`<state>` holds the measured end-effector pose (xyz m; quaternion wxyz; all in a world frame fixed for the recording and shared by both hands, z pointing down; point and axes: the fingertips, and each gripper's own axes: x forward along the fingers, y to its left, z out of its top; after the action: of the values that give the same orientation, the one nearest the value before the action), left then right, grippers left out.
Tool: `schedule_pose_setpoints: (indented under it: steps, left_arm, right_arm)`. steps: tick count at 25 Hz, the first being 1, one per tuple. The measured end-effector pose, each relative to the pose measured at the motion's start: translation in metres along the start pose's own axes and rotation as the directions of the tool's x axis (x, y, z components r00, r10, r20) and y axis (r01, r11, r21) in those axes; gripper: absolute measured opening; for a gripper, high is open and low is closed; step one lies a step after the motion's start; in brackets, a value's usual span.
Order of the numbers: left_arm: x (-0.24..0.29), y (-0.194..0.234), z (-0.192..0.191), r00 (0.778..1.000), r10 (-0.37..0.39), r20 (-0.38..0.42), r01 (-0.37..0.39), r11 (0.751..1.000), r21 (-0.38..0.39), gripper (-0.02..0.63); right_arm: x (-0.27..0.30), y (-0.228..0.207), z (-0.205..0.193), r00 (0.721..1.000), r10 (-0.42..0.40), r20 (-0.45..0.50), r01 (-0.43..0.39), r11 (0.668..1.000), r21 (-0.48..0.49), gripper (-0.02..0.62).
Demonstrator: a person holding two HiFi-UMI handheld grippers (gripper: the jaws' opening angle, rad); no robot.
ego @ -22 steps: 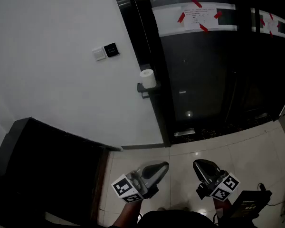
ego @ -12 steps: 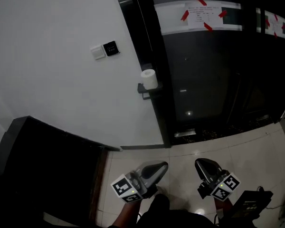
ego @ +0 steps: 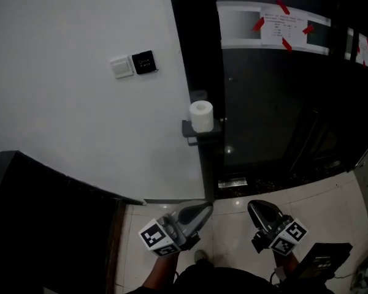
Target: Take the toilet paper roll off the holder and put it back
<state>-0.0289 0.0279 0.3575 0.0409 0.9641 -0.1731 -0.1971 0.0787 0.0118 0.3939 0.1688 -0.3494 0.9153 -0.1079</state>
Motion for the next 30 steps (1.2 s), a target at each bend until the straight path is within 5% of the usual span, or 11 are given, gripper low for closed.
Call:
schedule_pose_setpoints:
  steps: [10, 30]
  left_arm:
    - [-0.015, 0.116, 0.03, 0.999, -0.031, 0.024, 0.032, 0.999, -0.028, -0.003]
    - [0.04, 0.175, 0.033, 0.999, 0.044, -0.007, -0.043, 0.998, 0.034, -0.003]
  right_arm:
    - [0.117, -0.036, -0.008, 0.999, -0.035, -0.026, 0.034, 0.998, -0.05, 0.0]
    - [0.178, -0.12, 0.019, 0.996, -0.012, -0.09, 0.004, 0.996, -0.086, 0.032]
